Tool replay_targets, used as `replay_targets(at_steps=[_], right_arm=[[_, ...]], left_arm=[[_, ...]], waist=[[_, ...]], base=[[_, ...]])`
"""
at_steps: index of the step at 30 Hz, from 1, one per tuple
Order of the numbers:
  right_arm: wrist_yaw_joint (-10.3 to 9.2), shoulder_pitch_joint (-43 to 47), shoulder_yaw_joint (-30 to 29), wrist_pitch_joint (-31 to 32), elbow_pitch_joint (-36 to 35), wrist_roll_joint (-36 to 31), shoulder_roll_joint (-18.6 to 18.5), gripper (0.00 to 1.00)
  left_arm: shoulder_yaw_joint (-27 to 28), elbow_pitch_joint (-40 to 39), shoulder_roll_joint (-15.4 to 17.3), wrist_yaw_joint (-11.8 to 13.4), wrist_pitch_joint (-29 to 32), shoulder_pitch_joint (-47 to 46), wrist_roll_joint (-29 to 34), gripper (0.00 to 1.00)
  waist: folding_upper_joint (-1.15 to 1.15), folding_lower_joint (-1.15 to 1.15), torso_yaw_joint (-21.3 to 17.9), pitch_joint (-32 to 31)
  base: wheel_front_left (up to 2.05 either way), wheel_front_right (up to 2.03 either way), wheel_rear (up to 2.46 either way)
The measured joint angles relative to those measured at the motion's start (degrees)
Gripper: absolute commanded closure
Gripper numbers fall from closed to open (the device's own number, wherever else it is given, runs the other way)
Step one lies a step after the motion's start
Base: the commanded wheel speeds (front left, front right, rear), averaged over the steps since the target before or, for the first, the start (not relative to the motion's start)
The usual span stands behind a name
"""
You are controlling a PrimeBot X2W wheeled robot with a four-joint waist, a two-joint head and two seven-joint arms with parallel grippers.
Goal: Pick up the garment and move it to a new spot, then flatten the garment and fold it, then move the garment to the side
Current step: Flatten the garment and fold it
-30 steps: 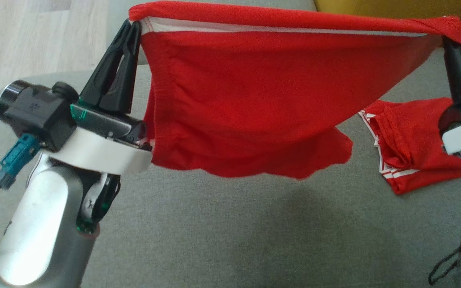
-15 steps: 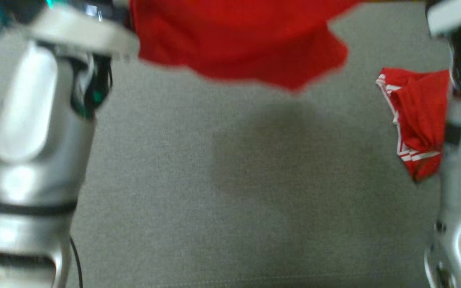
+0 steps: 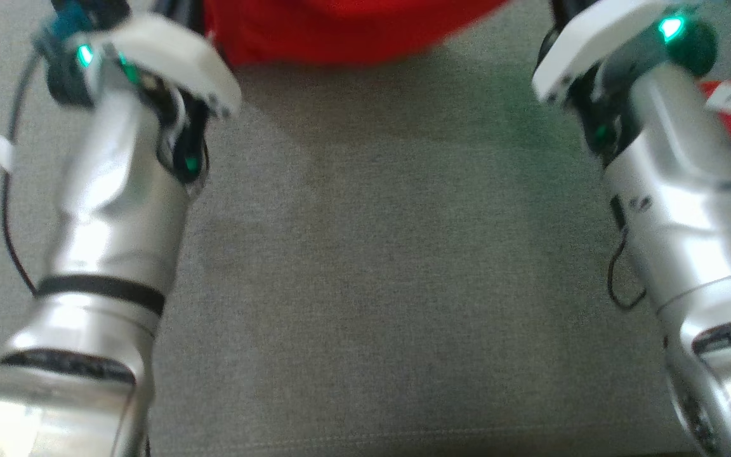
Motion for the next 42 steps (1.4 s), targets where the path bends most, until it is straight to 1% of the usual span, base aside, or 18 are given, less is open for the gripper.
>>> replay_targets(at_steps=[4,5,8,12,15,16,20,22,25,29,36,39,42], right_arm=[[0.00,4.8,5.1,-2.5,4.5,1.3,0.0,1.00],[0.00,4.8,5.1,-2.5,4.5,1.3,0.0,1.00],[0.00,10.9,7.1,-5.3,6.0,3.0,0.1,1.00],[0.00,17.8,8.0,-8.9,5.6,4.9,0.1,1.00],[0.00,22.4,8.5,-10.6,3.1,6.6,-0.4,1.00],[0.00,25.7,8.5,-11.3,0.8,7.2,-1.2,1.00],[0.00,33.9,7.4,-12.6,-5.1,7.8,-3.3,1.00],[0.00,38.6,5.9,-12.6,-8.6,7.7,-4.0,1.00],[0.00,46.0,3.2,-12.1,-14.6,7.2,-4.2,1.00],[0.01,56.2,-1.3,-7.8,-24.6,5.4,-3.5,1.00],[0.01,73.7,-9.5,3.4,-43.6,0.3,0.4,1.00],[0.01,78.9,-11.8,7.5,-50.5,-1.0,1.6,1.00],[0.01,80.8,-12.7,10.3,-55.1,-1.5,1.9,1.00]], left_arm=[[0.0,4.3,-0.9,-0.6,0.0,5.8,-2.0,1.00],[0.0,4.3,-0.9,-0.6,0.0,5.8,-2.0,1.00],[-0.2,5.9,-0.8,-1.0,0.0,11.2,-3.4,1.00],[-2.2,2.9,-0.8,-1.5,0.0,17.6,-6.1,1.00],[-3.0,-0.8,-0.8,-1.5,0.0,22.6,-6.1,1.00],[-3.4,-3.6,-0.8,-1.5,0.0,26.4,-5.3,1.00],[-3.5,-10.7,-0.5,-1.4,0.0,35.3,-3.7,1.00],[-3.4,-14.6,0.1,-0.8,0.0,40.1,-3.0,1.00],[-3.1,-20.2,1.2,0.6,0.0,47.2,-2.8,1.00],[-3.0,-27.4,2.0,3.0,0.7,56.2,-2.6,1.00],[-3.4,-42.1,4.0,7.2,6.0,67.6,-2.6,1.00],[-3.7,-47.1,4.8,8.3,8.4,71.3,-2.6,1.00],[-3.7,-50.4,5.4,9.5,9.9,73.2,-2.6,1.00]], waist=[[0.00,-0.01,0.5,0.6],[0.00,-0.01,0.5,0.6],[0.00,-0.01,0.7,0.4],[0.00,-0.01,0.8,-0.7],[0.00,-0.01,0.7,-2.0],[0.00,-0.01,0.7,-3.0],[0.00,-0.02,0.7,-5.3],[0.00,-0.02,0.7,-6.6],[0.00,-0.02,0.7,-8.5],[0.00,-0.02,0.8,-11.2],[0.00,-0.02,1.5,-14.9],[0.00,-0.02,1.8,-15.8],[0.00,-0.02,1.9,-16.1]], base=[[0.00,0.00,0.00],[0.00,0.00,0.00],[0.00,0.00,0.00],[0.00,0.00,0.00],[0.00,0.00,0.00],[0.00,0.00,0.00],[0.00,0.00,0.00],[0.00,0.00,0.00],[0.00,0.00,0.00],[0.00,0.00,0.00],[0.00,0.00,0.00],[0.00,0.00,0.00],[0.00,0.00,0.00]])
